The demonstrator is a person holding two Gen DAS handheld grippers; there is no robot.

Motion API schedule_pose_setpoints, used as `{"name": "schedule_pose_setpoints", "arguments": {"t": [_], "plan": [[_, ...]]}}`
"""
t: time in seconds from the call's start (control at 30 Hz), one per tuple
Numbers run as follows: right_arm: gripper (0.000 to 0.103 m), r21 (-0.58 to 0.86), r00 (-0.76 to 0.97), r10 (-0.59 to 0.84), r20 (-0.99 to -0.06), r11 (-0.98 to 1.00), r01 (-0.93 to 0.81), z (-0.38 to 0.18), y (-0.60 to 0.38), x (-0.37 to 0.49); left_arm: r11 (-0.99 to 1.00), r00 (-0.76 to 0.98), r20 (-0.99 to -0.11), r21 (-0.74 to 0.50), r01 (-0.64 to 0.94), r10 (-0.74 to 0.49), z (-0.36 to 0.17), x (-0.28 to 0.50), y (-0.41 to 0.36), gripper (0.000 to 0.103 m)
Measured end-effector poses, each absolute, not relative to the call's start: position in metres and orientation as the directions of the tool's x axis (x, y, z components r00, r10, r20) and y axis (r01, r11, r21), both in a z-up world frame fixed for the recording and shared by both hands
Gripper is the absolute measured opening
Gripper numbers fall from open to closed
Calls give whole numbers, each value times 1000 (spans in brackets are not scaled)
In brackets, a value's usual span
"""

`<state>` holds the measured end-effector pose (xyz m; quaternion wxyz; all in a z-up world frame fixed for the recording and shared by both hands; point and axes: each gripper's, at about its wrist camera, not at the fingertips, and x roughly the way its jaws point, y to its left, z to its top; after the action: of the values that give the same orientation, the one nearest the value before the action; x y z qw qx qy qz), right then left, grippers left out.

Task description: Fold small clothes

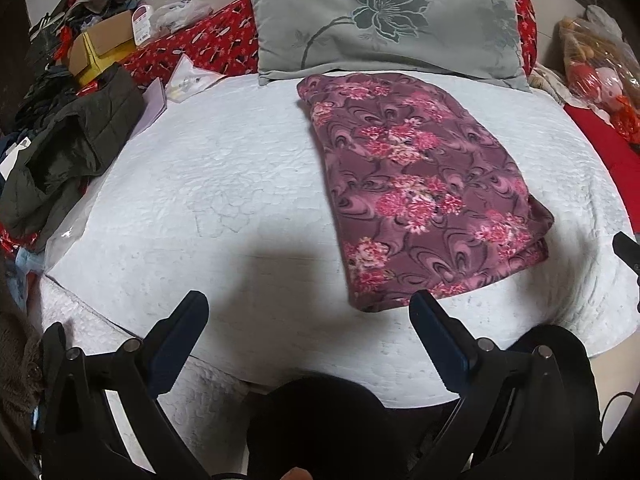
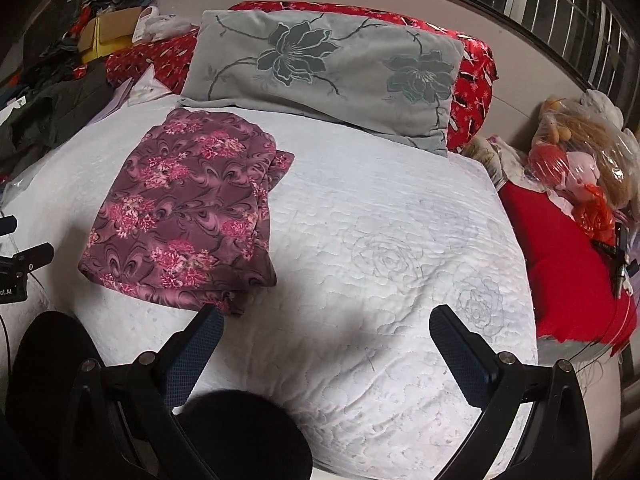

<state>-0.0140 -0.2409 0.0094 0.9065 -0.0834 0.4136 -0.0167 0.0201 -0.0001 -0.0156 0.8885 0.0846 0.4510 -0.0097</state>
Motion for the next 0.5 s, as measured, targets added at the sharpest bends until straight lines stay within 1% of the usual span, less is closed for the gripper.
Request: {"name": "schedule_pose_setpoints", "arguments": {"t": [0.5], "plan": [[103, -118, 681, -72, -729, 993, -22, 19, -250, -21, 982, 603, -798, 116, 148, 4, -8, 11, -19, 102]]}}
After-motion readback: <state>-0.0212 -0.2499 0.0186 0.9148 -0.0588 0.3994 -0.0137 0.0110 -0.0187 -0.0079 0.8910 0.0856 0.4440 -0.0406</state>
